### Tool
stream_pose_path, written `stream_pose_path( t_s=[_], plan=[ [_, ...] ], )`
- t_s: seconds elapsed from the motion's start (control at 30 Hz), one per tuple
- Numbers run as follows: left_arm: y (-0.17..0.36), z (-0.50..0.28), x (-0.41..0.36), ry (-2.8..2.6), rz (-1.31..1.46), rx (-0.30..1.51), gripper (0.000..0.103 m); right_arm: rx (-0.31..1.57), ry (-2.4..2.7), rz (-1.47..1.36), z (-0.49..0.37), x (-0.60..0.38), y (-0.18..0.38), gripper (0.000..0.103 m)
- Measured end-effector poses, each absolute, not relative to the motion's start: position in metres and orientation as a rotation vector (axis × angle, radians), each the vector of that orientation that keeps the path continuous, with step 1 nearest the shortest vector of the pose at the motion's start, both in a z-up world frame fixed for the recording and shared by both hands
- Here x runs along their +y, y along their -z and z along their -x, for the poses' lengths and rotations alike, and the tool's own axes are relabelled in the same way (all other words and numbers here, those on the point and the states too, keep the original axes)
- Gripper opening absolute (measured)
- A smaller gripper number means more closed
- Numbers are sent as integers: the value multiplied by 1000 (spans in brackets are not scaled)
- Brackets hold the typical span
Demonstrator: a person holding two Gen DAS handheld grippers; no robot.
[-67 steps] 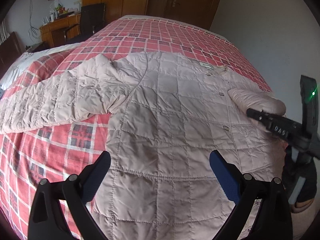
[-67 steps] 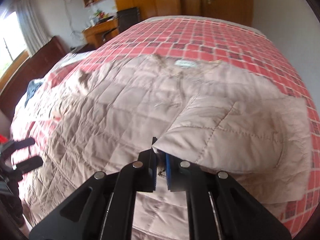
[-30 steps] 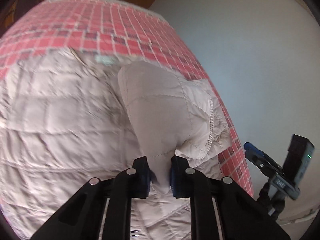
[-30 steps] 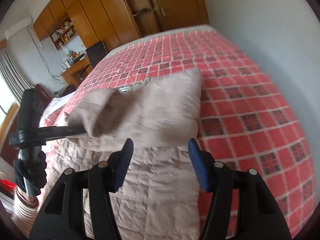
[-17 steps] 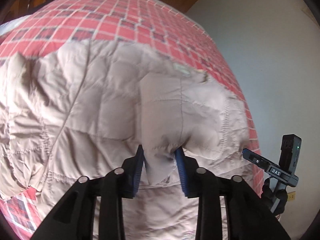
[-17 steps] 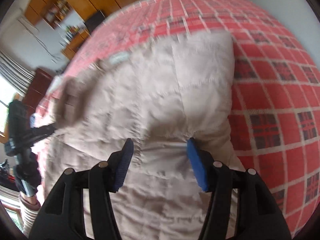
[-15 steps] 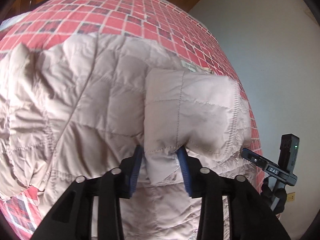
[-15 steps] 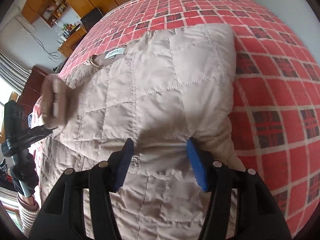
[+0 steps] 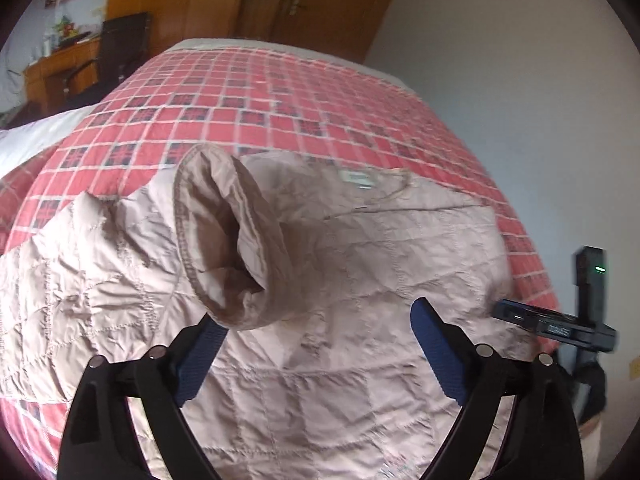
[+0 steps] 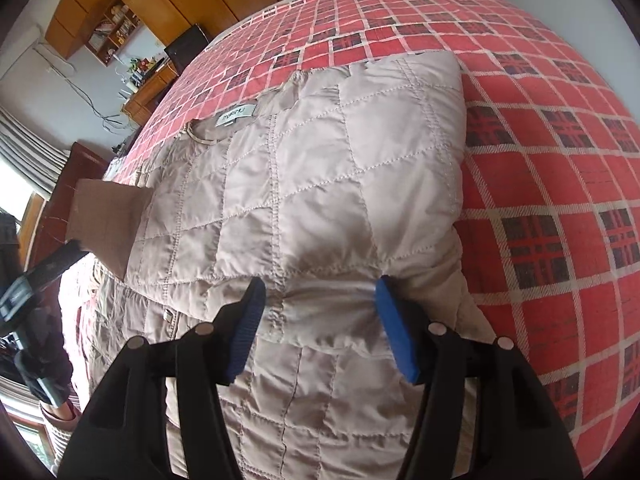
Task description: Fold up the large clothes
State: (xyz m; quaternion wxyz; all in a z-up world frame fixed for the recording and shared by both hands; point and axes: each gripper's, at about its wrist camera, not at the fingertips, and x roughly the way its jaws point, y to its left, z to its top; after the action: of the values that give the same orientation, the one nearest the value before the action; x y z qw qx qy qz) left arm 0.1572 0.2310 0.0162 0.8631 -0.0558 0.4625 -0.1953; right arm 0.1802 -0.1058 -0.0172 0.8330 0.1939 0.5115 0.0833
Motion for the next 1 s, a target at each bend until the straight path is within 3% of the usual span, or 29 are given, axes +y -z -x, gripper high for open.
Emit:
stream_pose_path(
  t_s=[0.1, 0.13, 0.17, 0.43, 0.57, 0.73, 1.0],
  plan=[
    [-2, -172, 249, 362, 177, 1002, 57, 1088, -183, -422, -182, -108, 19, 57],
    [2, -176, 259, 351, 199, 1017, 36, 1088, -184, -423, -182, -108, 20, 57],
    [6, -180, 270, 343, 233, 1032, 29, 1088, -185, -421, -182, -108, 20, 57],
    [43, -186, 351, 384, 462, 1119, 37, 1095, -162, -352, -181, -99, 19, 57],
    [12, -170, 371, 350, 469, 1016, 52, 1062, -155, -279, -172, -87, -2, 58],
    [-26, -157, 340, 377, 339, 914, 57, 1077, -255, -290, -174, -59, -19, 57],
    [42, -188, 293, 328, 228, 1100, 57, 1191, -191, -226, -192, -29, 19, 56]
  ],
)
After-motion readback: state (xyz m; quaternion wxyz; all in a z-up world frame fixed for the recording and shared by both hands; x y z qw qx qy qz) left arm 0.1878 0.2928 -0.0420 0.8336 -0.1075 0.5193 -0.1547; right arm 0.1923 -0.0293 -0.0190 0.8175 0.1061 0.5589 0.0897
